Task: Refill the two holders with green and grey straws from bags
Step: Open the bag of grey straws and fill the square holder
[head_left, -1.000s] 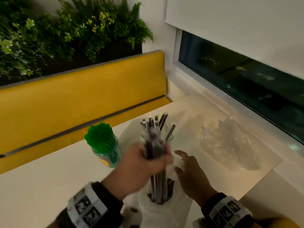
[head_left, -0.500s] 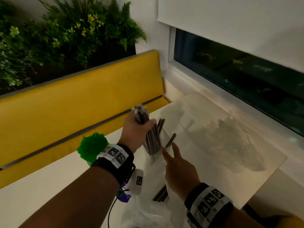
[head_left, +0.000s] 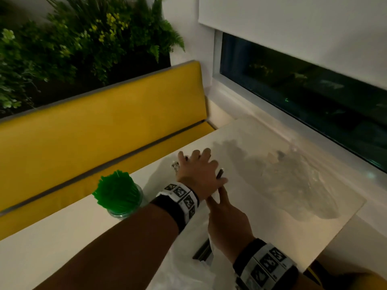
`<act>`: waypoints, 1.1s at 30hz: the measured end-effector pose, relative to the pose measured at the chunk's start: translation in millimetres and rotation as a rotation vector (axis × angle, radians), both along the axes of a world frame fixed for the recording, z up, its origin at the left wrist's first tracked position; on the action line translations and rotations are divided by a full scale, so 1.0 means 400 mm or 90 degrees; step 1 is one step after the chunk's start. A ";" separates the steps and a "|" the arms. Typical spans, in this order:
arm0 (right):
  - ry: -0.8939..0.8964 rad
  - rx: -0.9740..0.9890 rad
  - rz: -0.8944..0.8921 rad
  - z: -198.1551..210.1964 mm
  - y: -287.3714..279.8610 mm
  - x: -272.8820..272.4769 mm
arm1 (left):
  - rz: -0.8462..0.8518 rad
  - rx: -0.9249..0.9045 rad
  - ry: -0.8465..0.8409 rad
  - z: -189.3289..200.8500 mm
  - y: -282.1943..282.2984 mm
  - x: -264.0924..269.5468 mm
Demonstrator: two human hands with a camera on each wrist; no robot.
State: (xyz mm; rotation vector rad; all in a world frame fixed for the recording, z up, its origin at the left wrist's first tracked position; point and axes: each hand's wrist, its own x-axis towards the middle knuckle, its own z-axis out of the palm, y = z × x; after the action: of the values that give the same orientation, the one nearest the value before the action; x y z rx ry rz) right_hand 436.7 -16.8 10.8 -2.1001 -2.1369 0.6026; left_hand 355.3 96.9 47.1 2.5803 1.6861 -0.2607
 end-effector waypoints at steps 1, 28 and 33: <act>-0.001 -0.001 -0.001 0.001 0.000 0.000 | 0.000 0.027 -0.008 -0.004 0.011 -0.001; 0.479 -0.107 -0.019 0.039 -0.157 -0.022 | 0.195 -0.473 -0.110 -0.182 -0.431 -0.128; 0.403 -0.090 0.081 0.030 -0.173 -0.010 | 0.173 -0.485 -0.090 -0.188 -0.447 -0.143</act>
State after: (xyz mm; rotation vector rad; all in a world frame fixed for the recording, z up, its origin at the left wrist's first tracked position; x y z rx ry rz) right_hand 432.6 -86.0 23.0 -1.5331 -1.8940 1.2609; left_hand 298.1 -82.0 -28.0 1.7603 1.4740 -0.5582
